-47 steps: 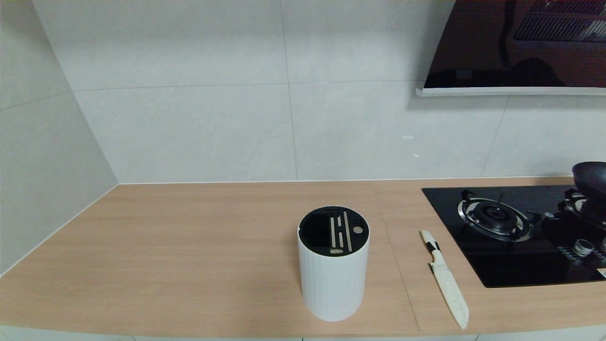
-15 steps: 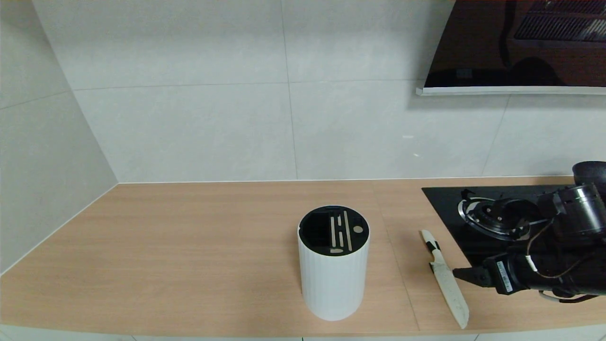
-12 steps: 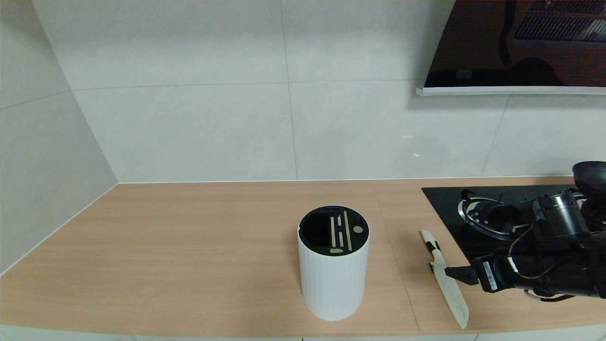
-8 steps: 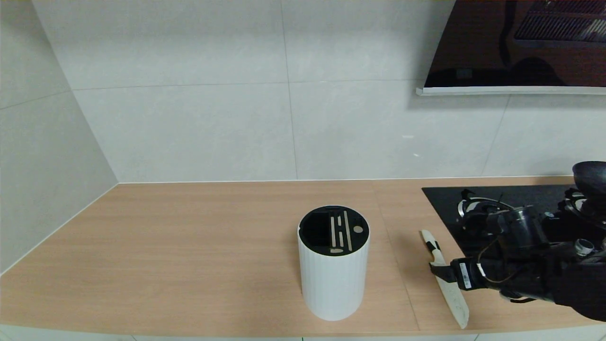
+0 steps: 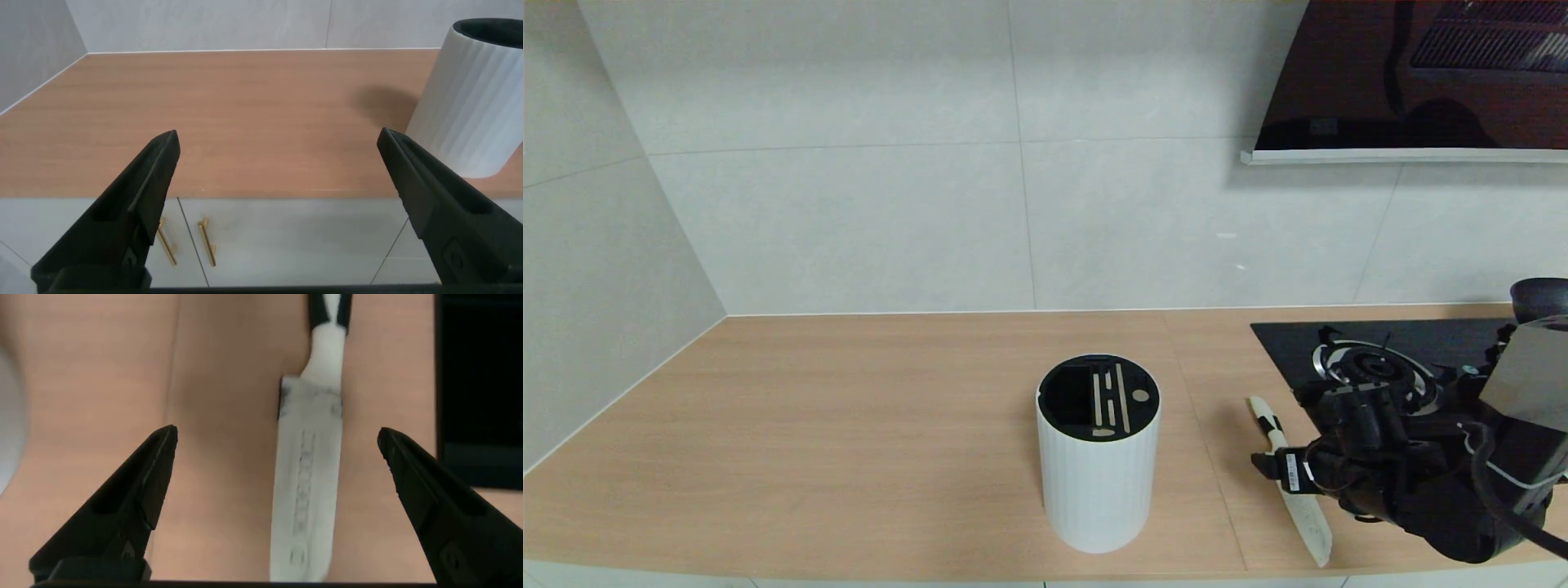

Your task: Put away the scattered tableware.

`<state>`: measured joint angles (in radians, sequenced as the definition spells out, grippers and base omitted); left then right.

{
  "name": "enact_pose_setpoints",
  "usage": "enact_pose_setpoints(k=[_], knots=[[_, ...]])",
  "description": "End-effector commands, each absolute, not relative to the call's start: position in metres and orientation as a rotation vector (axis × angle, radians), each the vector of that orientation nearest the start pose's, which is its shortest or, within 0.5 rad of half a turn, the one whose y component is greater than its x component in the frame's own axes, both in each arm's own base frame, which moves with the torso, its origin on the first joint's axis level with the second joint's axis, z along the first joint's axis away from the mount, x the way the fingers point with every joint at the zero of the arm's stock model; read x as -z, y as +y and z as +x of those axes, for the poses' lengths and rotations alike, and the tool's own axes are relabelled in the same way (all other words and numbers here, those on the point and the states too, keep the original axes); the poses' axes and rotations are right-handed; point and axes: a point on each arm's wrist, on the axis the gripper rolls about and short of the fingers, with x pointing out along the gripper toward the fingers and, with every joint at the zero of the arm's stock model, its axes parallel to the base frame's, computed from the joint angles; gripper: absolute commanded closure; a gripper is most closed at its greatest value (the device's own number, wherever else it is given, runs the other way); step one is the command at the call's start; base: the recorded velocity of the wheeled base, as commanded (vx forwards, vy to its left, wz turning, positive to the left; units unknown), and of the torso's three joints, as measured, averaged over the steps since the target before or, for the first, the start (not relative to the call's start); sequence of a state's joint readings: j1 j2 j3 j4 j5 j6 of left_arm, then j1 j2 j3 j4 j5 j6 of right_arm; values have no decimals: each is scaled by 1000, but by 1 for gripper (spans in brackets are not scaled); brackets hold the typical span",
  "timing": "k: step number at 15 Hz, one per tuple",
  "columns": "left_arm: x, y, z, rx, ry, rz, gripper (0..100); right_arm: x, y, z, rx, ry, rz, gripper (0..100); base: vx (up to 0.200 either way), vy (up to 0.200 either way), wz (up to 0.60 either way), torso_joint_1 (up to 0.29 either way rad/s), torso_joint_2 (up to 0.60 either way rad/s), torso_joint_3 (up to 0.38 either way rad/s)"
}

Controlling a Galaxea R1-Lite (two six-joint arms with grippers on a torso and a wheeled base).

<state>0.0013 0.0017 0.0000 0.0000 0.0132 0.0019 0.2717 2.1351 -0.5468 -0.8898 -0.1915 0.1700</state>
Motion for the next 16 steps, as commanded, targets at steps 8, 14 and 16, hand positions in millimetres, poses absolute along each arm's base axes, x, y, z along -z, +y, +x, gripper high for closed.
enact_pose_setpoints(k=[8,14,16], knots=[[-76,0,-23,-15,2,2,0,26,79,312,51,664,-20,0,0,0,0,0,0,0],[-76,0,-23,-15,3,3,0,29,80,319,78,648,15,0,0,0,0,0,0,0],[-76,0,-23,-15,3,3,0,29,81,322,89,638,13,0,0,0,0,0,0,0]])
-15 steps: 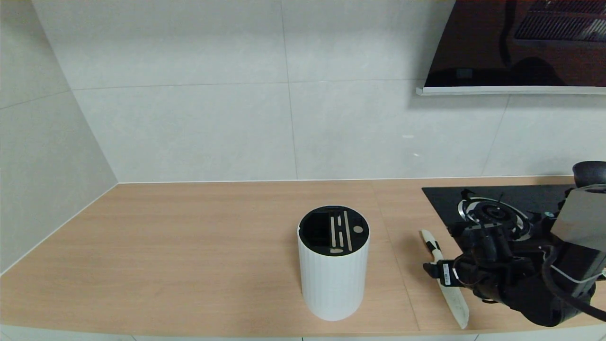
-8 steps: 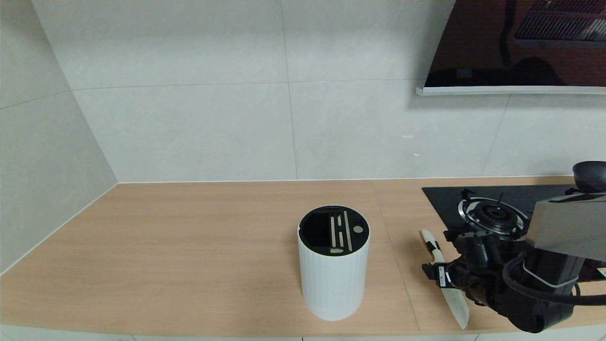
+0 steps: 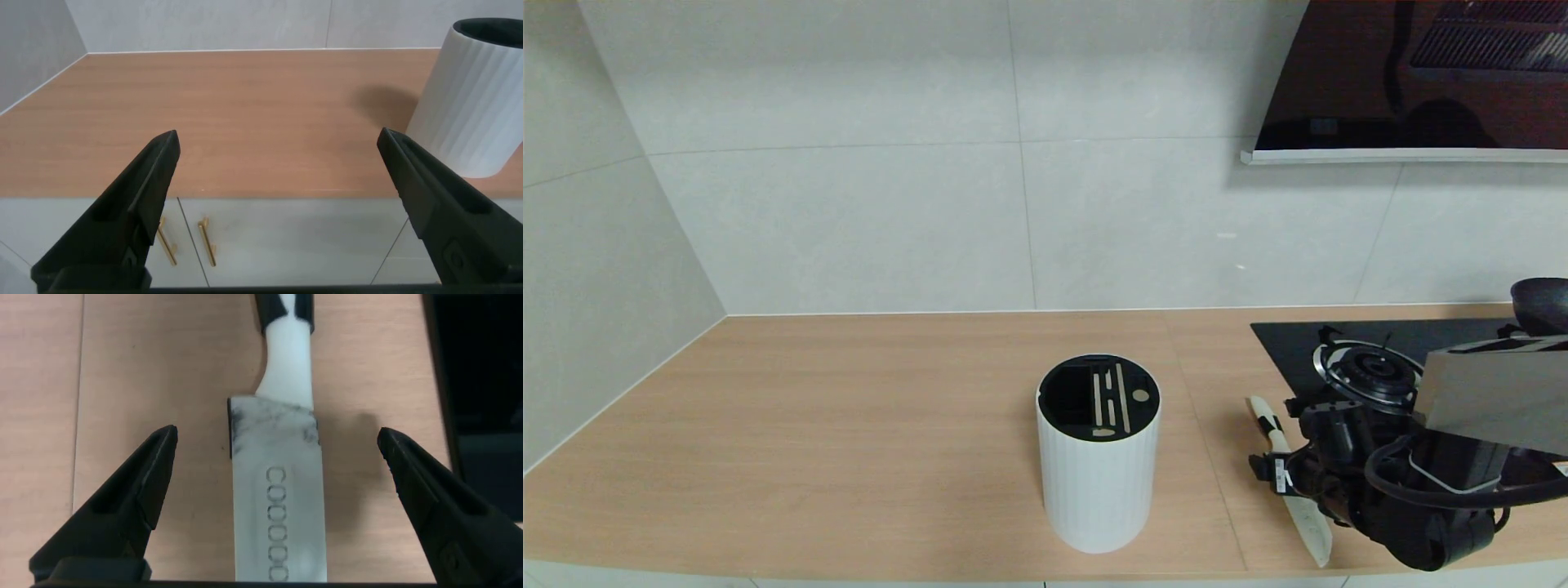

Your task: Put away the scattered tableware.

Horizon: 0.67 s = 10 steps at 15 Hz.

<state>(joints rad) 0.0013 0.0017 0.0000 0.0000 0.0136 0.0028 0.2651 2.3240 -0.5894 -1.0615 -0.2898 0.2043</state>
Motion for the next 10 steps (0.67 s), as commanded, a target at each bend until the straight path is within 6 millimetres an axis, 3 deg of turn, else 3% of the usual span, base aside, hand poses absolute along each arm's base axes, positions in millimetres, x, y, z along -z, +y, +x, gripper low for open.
enact_pose_setpoints(k=[1,10], knots=[[-76,0,-23,-15,3,3,0,32,82,323,90,639,13,0,0,0,0,0,0,0],[-76,0,-23,-15,2,3,0,40,83,327,114,644,33,0,0,0,0,0,0,0]])
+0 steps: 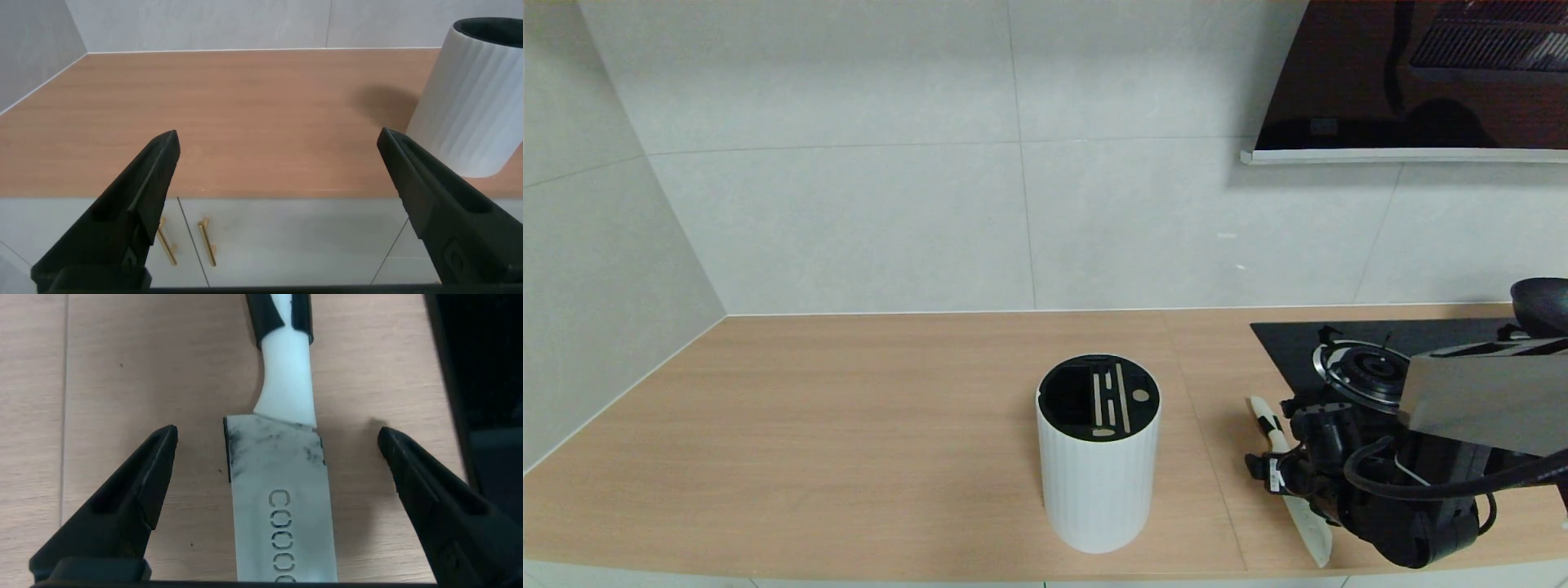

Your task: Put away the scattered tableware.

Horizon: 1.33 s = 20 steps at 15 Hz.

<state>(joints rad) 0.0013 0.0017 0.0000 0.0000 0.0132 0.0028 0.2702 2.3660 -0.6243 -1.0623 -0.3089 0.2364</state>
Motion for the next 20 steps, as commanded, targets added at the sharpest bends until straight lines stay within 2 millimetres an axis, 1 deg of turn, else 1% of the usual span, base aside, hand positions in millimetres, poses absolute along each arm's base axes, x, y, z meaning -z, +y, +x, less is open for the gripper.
enact_pose_setpoints(k=[1,2,5,10,12,16,17,19,20], knots=[[-76,0,-23,-15,2,3,0,39,84,327,113,641,34,0,0,0,0,0,0,0],[-76,0,-23,-15,3,3,0,38,83,327,113,640,35,100,0,0,0,0,0,0],[-76,0,-23,-15,3,3,0,33,83,326,112,631,37,100,0,0,0,0,0,0],[-76,0,-23,-15,3,3,0,32,83,324,113,633,33,100,0,0,0,0,0,0],[-76,0,-23,-15,2,3,0,26,81,322,114,624,33,100,0,0,0,0,0,0],[-76,0,-23,-15,2,5,0,-10,78,310,99,551,34,100,0,0,0,0,0,0],[-76,0,-23,-15,2,6,0,-26,77,304,90,512,33,100,0,0,0,0,0,0],[-76,0,-23,-15,2,6,0,-67,77,293,60,406,64,100,0,0,0,0,0,0],[-76,0,-23,-14,0,9,0,-85,79,284,40,366,72,100,0,0,0,0,0,0]])
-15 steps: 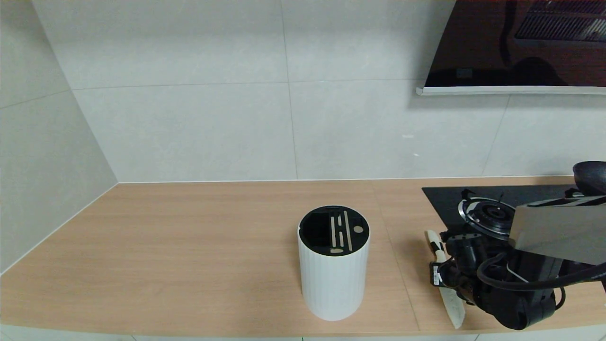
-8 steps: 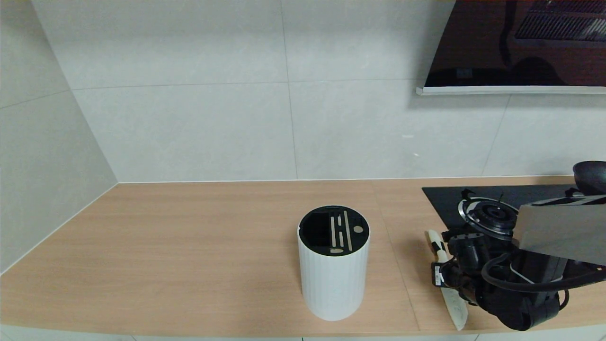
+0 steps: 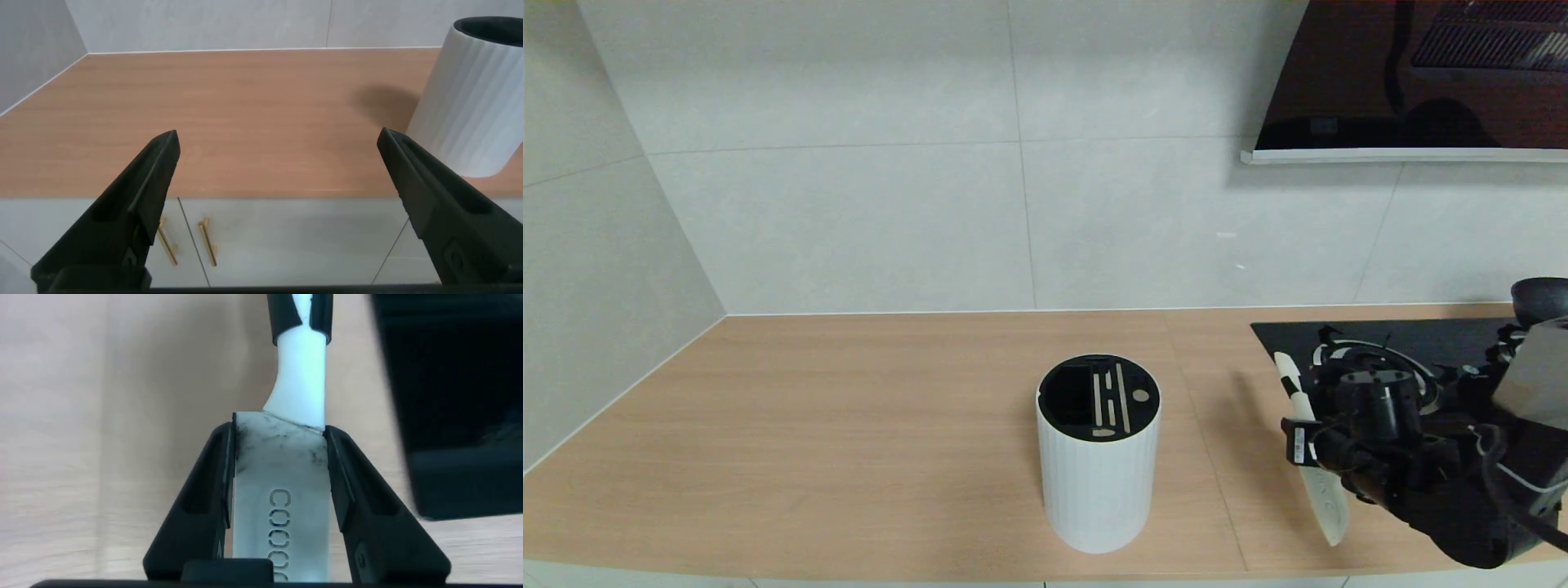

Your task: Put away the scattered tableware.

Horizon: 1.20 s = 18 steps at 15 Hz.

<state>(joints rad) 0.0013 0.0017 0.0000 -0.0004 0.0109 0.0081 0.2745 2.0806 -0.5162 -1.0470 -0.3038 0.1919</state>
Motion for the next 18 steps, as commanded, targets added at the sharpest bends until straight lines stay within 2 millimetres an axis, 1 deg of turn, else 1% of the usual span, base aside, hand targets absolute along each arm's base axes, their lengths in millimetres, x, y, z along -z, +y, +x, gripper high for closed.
enact_pose_setpoints(k=[1,2,3,4,6,7,8,9,10,11,12,13,14,15,16,18], knots=[[-80,0,-24,-8,-15,6,0,-104,82,272,9,344,74,100,0,0,0,0,0,0],[-95,0,-29,-3,-66,-11,0,-119,86,258,-37,345,73,100,0,0,0,0,0,0],[-105,0,-33,19,-98,-53,0,-132,89,246,-75,354,69,100,0,0,0,0,0,0],[-109,-2,-34,92,-84,-68,0,-143,92,235,-105,361,63,100,0,0,0,0,0,0],[-118,-6,-34,292,-41,-64,0,-154,98,224,-141,358,58,100,0,0,0,0,0,0],[-140,-9,-28,437,16,-71,0,-162,104,221,-171,346,56,100,0,0,0,0,0,0],[-160,-11,-15,523,81,-89,0,-170,109,224,-185,332,60,100,0,0,0,0,0,0],[-175,-13,4,592,157,-113,0,-177,113,230,-191,326,57,100,0,0,0,0,0,0],[-193,-14,25,640,201,-130,0,-184,118,234,-207,327,14,100,0,0,0,0,0,0],[-207,-14,43,671,220,-142,0,-192,124,236,-233,307,-20,100,0,0,0,0,0,0],[-216,-16,53,703,229,-159,0,-196,130,236,-258,291,-26,100,0,0,0,0,0,0],[-237,-21,74,809,287,-256,0,-211,145,235,-320,251,-16,100,0,0,0,0,0,0],[-242,-25,80,847,313,-297,0,-215,149,234,-337,246,-17,100,0,0,0,0,0,0],[-254,-36,95,933,373,-395,0,-222,164,226,-401,250,-23,100,0,0,0,0,0,0],[-255,-42,104,966,384,-418,0,-224,171,221,-435,247,-25,100,0,0,0,0,0,0],[-245,-52,126,989,390,-450,0,-230,197,206,-540,229,-29,100,0,0,0,0,0,0]])
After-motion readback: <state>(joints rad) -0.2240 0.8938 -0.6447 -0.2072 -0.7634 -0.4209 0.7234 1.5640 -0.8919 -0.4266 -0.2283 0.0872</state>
